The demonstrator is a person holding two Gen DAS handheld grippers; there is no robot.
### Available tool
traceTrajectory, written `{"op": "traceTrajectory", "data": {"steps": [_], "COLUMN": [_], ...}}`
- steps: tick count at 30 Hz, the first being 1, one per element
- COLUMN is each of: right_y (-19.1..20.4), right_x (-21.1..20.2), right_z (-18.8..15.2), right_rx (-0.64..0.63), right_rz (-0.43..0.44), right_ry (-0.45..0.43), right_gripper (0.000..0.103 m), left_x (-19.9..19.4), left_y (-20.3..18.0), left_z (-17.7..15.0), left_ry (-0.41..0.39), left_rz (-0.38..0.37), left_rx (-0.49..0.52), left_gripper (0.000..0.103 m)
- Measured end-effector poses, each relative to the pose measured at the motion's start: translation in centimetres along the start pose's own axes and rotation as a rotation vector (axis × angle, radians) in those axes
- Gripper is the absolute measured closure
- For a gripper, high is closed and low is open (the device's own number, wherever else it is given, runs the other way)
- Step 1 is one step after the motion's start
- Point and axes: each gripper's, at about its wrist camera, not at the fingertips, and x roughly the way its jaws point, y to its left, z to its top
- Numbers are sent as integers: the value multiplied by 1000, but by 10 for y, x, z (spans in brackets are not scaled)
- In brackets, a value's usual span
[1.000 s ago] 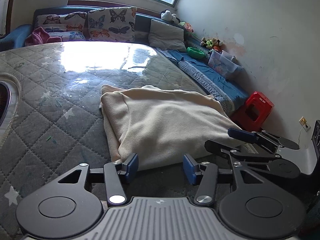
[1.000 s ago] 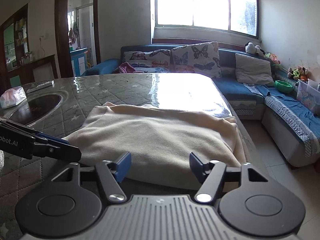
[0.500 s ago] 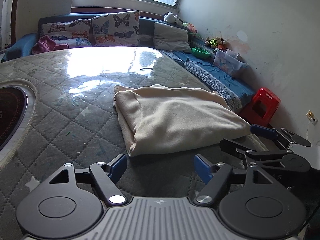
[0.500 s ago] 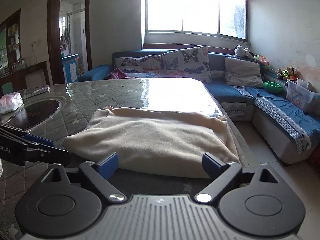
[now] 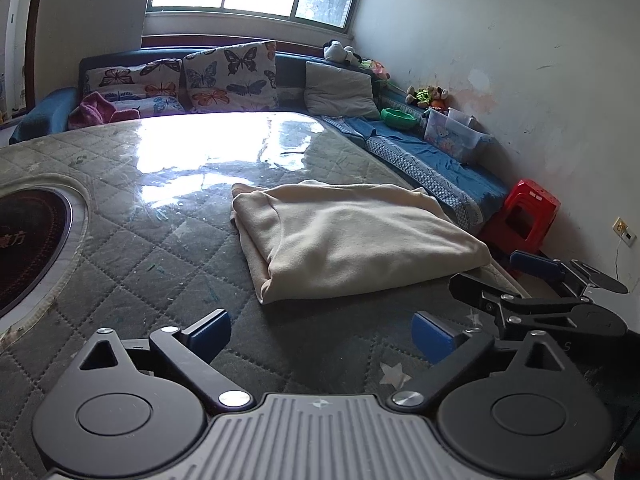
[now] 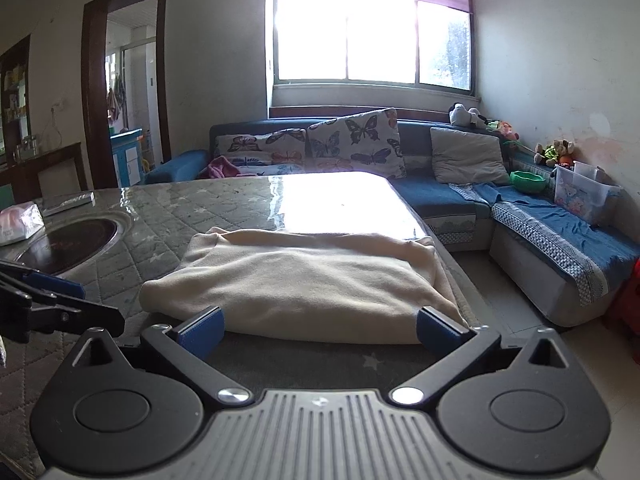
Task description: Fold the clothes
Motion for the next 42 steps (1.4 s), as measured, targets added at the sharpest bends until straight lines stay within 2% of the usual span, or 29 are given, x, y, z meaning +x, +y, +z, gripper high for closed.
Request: {"op": "traceTrajectory", "data": {"steps": [4,12,23,42], "right_y": [-3,1,10,27], "right_x": [-7,-19,-28,-40], "right_z": [0,-2,-7,-17], "right_rx": [36,46,50,27], "right_rz": [13,-23,-58,-127], "right_ry": [-13,-48,-46,-2], "right_gripper": [0,0,0,0], "left_x": [-6,-14,-24,-32], "left_y": [-4,-5,-5,-11], "left_z": [-4,-10,-16,-31], "left_ry": [-11,-24,-59,-76], "left_rz": [-1,15,58,87], "left_rx": [11,17,37,71], "left_gripper": [0,0,0,0]}}
